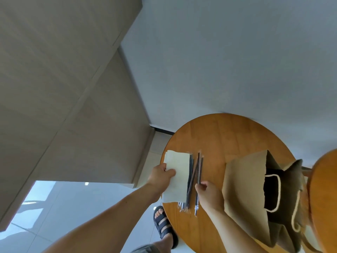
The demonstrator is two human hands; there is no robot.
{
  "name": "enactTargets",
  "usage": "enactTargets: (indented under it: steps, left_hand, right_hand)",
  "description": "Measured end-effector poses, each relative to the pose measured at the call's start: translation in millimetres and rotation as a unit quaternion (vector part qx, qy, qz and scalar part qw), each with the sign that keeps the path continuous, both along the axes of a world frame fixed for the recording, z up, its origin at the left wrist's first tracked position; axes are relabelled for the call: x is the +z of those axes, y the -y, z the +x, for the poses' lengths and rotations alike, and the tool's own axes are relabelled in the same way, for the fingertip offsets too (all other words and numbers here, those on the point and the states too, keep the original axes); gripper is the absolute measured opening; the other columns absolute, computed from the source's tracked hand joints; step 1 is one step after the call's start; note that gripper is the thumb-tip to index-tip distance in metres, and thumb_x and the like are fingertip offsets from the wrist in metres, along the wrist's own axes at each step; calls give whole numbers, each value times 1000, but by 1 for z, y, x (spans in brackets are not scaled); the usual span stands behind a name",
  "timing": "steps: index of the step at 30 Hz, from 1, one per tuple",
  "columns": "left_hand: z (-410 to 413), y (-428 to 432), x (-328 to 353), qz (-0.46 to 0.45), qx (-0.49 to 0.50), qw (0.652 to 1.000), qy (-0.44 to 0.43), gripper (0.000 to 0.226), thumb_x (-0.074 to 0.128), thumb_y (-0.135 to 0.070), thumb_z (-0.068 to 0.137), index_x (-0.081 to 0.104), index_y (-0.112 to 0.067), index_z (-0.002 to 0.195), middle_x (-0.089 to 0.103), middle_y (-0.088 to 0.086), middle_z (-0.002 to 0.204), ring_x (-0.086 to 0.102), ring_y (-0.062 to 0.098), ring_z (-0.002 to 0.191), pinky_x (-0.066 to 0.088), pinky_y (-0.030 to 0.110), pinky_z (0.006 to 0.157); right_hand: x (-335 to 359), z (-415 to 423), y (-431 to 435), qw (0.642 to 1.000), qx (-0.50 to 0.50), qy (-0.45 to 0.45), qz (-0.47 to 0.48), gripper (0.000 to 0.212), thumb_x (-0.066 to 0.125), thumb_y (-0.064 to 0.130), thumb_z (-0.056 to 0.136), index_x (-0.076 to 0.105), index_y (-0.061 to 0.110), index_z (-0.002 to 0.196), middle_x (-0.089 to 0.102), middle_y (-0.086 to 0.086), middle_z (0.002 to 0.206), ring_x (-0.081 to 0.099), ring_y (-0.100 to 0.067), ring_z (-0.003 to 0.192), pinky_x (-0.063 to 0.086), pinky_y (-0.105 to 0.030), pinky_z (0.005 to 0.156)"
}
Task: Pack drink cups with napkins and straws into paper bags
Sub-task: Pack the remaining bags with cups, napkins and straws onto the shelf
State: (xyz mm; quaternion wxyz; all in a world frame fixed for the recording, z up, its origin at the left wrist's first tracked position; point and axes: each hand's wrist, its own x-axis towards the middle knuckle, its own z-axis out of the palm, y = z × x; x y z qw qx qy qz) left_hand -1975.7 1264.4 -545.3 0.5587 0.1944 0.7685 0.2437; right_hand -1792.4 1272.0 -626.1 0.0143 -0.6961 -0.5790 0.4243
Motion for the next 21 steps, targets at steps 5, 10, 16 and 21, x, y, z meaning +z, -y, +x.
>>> enactTargets:
  steps: [5, 10, 16, 21]
  left_hand:
    - [4, -13, 31, 30, -15, 999, -13, 25, 54, -28, 99, 54, -19, 123, 63, 5, 118, 62, 25, 103, 51, 38, 90]
    - [10, -16, 50, 50, -22, 998, -19, 22, 55, -27, 99, 54, -21, 120, 63, 2, 114, 61, 22, 99, 50, 36, 85]
    - [9, 3, 36, 14, -9, 999, -34, 19, 54, -27, 98, 57, -21, 116, 64, 0, 107, 62, 17, 91, 48, 34, 79]
    - [6, 15, 24, 3, 8, 1000, -29, 11, 52, -24, 98, 58, -26, 107, 65, -5, 102, 61, 17, 92, 47, 35, 78]
  right_hand:
    - [54, -1, -5, 996, 0, -40, 83, 28, 58, 44, 95, 57, 28, 72, 60, 8, 57, 59, -5, 53, 40, -11, 45]
    - [59, 8, -8, 998, -11, -22, 52, 28, 59, 39, 94, 60, 21, 73, 62, 0, 60, 57, -8, 52, 38, -14, 44]
    - [13, 5, -1, 998, -39, -33, -21, 20, 65, 39, 92, 56, 26, 79, 63, 8, 73, 59, -6, 66, 41, -19, 52]
    - [-9, -3, 4, 996, -59, -58, -38, 27, 76, 42, 83, 51, 32, 88, 56, 19, 78, 56, 0, 67, 40, -15, 51]
